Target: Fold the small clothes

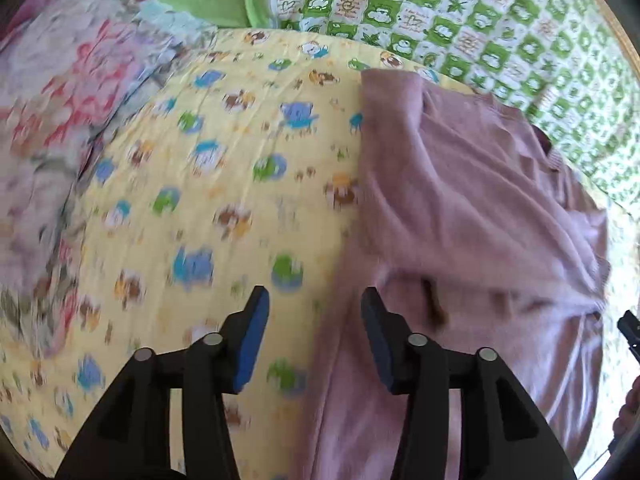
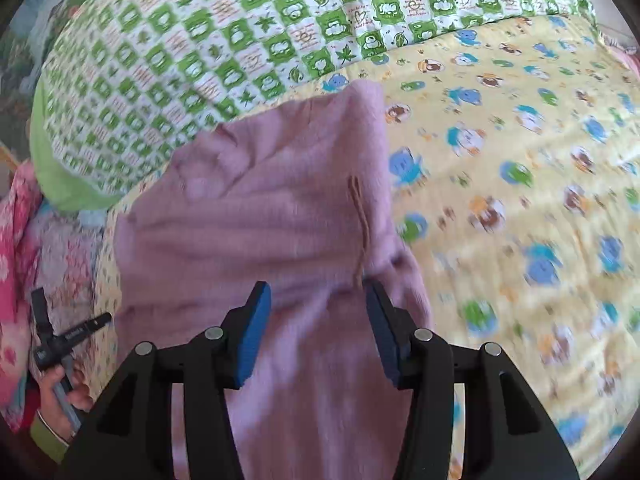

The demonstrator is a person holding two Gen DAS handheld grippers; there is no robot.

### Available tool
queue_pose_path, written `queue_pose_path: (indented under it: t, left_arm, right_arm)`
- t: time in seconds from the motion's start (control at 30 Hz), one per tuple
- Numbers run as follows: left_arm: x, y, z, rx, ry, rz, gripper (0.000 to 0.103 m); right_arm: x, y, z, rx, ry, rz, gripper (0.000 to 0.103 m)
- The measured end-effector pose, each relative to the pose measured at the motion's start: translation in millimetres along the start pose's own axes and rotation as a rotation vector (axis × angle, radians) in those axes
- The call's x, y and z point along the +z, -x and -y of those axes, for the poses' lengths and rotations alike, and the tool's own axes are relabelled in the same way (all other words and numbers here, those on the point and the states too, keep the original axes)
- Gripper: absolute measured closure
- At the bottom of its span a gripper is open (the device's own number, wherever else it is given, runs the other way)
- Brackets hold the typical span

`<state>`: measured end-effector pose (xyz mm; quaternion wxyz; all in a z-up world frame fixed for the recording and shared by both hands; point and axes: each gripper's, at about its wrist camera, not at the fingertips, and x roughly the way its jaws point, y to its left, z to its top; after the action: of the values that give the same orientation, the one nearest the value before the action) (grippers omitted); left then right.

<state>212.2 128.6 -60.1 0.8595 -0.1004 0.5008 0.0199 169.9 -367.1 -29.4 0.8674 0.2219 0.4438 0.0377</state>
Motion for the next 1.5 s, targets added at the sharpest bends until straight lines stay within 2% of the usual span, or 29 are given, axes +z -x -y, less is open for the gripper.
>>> queue_pose_path:
  t: [0.1, 0.4, 0.6, 0.73, 0.97, 1.17, 1.27, 1.4, 1.43, 1.47, 1.5]
  left_arm:
    - [-29.1, 11.7, -0.2, -0.046, -0.014, -0.041, 0.043]
    - [-125.0, 38.7, 2.1, -0.127, -0.084, -0.173, 0.036]
    - [-180.9, 58.9, -2.3, -0.141, -0.091, -0.183, 0.034]
    - [-199.8, 68.7, -10.7, -0.179, -0.067, -0.196, 0.032]
    - [-223.5, 75.2, -9.7, -0.199, -0.077, -0.224, 0.030]
    - [-248.1, 75.6, -2.7, -0.202, -0.111, -0.239, 0.027]
    - [-253.8, 76.2, 4.2, -0.189, -0.135, -0.234, 0.027]
    - [-253.3, 74.0, 8.4, -0.204, -0.116, -0.236, 0.028]
    - [-252.3, 74.2, 7.9, -0.210, -0.113, -0.235, 0.030]
    - [-252.0, 74.2, 8.9, -0.216, -0.115, -0.232, 0.037]
    - [-251.3, 74.0, 9.8, -0.210, -0.123, -0.231, 0.044]
  right_arm:
    - [-23.2, 13.4, -1.4, -0.012, 0.017, -0.027, 0.052]
    - [-94.6, 53.0, 14.0, -0.039, 0.014, -0.069, 0.052]
    - [-135.1, 79.8, 28.5, -0.045, -0.002, -0.082, 0.051]
    - [-160.3, 91.9, 37.1, -0.018, -0.028, -0.102, 0.051]
    - [-203.8, 94.7, 36.4, 0.034, -0.051, -0.148, 0.051]
    - [-223.1, 84.9, 29.3, 0.076, -0.076, -0.134, 0.051]
    - [-226.4, 77.3, 29.8, 0.147, -0.136, -0.120, 0.051]
    - [-228.2, 65.9, 34.0, 0.245, -0.232, -0.096, 0.051]
    - [-229.1, 65.2, 33.7, 0.257, -0.245, -0.092, 0.052]
    - [-229.5, 64.6, 33.8, 0.266, -0.256, -0.090, 0.055]
    - [-230.2, 64.0, 32.8, 0.266, -0.257, -0.096, 0.069]
